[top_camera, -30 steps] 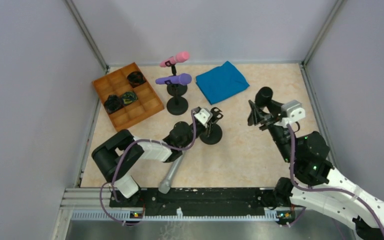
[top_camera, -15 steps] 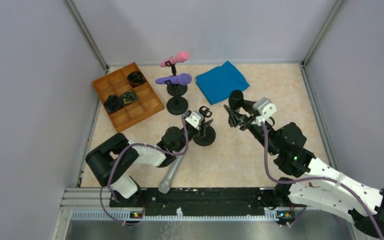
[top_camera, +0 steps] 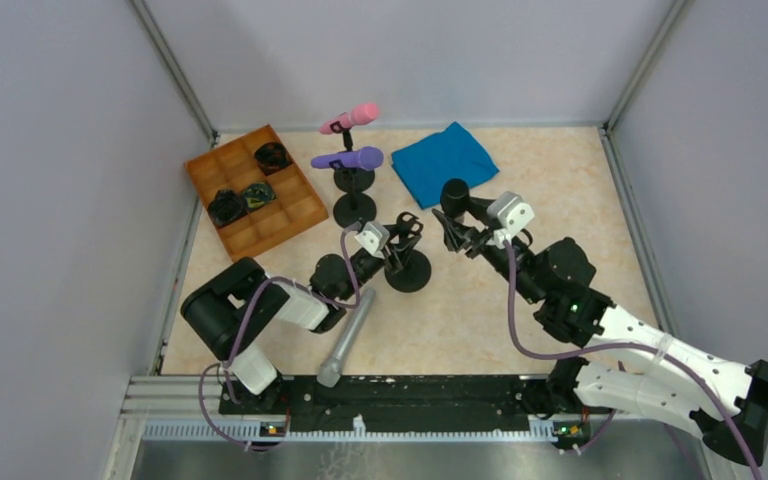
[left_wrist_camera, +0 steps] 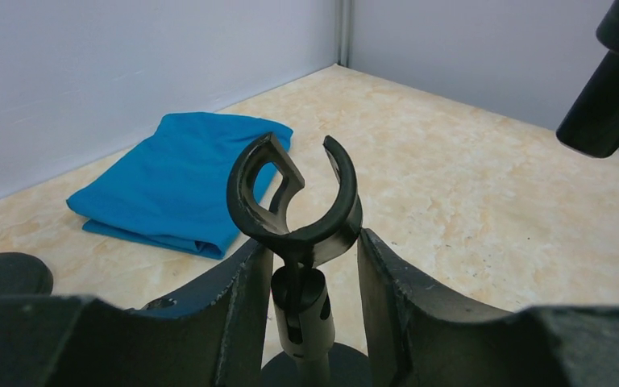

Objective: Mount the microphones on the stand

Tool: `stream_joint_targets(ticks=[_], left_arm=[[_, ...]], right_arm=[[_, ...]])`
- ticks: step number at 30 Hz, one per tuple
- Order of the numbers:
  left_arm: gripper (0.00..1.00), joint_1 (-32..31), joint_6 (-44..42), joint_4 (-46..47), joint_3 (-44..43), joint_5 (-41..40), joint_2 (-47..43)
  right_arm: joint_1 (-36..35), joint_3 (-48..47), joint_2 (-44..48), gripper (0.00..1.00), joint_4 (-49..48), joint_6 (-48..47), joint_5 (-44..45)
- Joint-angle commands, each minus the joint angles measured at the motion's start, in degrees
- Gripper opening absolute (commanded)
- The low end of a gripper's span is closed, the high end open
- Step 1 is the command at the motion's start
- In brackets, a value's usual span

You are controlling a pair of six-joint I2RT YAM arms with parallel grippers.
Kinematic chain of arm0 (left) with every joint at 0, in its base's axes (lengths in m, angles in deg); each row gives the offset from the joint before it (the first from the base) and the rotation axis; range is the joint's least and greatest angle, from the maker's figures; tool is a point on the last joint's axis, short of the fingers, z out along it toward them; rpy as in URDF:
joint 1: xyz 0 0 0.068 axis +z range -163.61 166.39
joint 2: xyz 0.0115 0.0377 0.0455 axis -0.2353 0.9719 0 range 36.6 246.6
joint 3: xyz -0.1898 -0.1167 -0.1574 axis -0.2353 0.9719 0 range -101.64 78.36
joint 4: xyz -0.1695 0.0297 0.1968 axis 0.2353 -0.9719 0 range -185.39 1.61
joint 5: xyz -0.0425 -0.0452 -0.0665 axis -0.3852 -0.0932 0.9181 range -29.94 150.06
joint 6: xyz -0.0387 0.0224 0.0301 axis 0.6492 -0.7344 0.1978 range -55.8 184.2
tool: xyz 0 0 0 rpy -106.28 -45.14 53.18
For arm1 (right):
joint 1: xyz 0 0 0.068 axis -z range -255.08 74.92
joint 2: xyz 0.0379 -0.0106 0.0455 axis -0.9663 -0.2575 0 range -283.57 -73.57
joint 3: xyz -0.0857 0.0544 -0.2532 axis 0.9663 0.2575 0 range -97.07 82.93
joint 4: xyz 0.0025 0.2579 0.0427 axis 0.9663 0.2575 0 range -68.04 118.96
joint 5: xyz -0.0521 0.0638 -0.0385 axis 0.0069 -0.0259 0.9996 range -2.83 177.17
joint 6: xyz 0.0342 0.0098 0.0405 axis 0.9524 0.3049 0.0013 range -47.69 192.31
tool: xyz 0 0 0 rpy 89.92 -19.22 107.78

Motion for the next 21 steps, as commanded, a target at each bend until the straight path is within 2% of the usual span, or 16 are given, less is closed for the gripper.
stream_joint_targets(ticks=[1, 5, 15, 21], left_arm=[[0.48, 2.2, 2.2, 8.6, 0.6, 7.1, 0.8], [0.43, 4.1, 2.8, 9.4, 0.0, 9.9, 1.9], [0.40, 6.5, 4.5, 13.1, -0.2, 14.9, 6.0], [0.44, 7.0, 6.4, 17.8, -0.4, 15.4, 7.7]], right_arm=[[0.3, -4.4, -1.7, 0.00, -4.3, -1.2, -2.3], [0.3, -5.2, -3.2, 0.00, -4.8, -2.0, -2.8], [0.3, -8.3, -7.0, 0.00, -3.7, -2.8, -3.5], [0.3, -9.7, -9.4, 0.00, -4.1, -2.6, -4.6]])
